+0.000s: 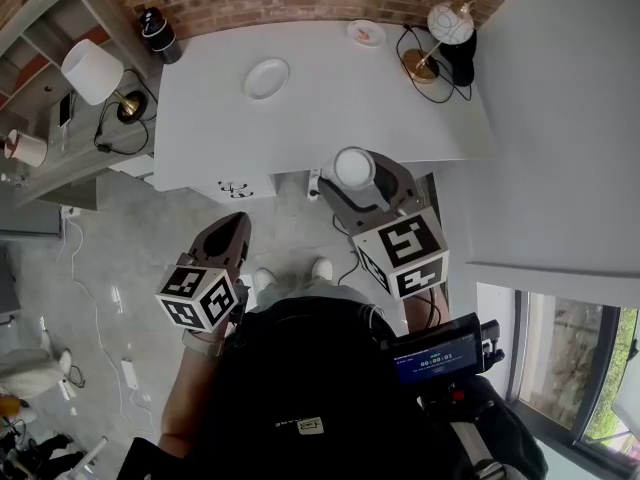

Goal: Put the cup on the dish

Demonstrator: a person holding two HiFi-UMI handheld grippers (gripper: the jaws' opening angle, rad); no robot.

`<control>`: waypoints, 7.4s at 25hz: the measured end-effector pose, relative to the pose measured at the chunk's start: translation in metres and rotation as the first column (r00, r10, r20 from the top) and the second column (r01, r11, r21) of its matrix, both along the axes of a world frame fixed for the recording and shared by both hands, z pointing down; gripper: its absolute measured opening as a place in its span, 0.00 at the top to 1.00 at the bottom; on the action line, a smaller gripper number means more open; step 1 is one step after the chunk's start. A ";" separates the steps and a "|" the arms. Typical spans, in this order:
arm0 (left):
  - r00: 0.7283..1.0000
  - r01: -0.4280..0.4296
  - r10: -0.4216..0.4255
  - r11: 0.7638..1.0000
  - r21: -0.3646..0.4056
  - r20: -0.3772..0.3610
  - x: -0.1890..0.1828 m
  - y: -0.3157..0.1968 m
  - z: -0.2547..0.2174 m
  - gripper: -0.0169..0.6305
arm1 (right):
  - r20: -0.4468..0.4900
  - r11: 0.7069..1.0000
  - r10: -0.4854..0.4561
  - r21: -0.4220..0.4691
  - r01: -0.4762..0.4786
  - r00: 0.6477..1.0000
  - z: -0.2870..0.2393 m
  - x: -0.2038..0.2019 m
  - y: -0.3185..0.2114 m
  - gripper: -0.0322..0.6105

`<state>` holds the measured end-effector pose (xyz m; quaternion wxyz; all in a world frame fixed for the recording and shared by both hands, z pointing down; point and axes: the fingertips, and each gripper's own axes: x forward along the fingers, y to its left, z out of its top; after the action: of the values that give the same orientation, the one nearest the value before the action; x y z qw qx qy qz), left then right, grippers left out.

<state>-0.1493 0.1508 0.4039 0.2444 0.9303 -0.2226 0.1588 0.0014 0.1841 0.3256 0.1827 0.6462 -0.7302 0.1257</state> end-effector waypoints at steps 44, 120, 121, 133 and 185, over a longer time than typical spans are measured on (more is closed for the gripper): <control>0.991 0.115 -0.117 0.993 0.038 0.059 0.053 0.039 0.006 0.97 | 0.066 0.991 -0.085 0.109 0.078 0.994 -0.010 0.075 0.007 0.55; 0.996 0.088 -0.088 0.995 -0.056 0.006 0.010 -0.267 0.016 0.97 | 0.074 0.996 0.055 -0.080 -0.049 0.996 0.043 0.053 -0.288 0.54; 0.995 0.096 -0.095 0.994 -0.057 0.009 0.012 -0.268 0.015 0.97 | 0.077 0.996 0.049 -0.083 -0.042 0.996 0.044 0.056 -0.291 0.54; 0.974 0.222 -0.220 0.974 -0.038 0.051 0.033 -0.277 0.014 0.97 | 0.094 0.992 -0.074 -0.095 0.083 0.993 0.079 0.083 -0.335 0.54; 0.877 0.447 -0.407 0.886 -0.124 0.255 0.030 -0.288 0.058 0.97 | 0.051 0.907 -0.246 -0.341 0.249 0.968 0.301 0.099 -0.437 0.54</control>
<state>-0.1189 -0.1367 0.4614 0.3298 0.8084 -0.4336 0.2231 0.1000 -0.2533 0.6267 0.3050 0.5060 -0.7735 0.2296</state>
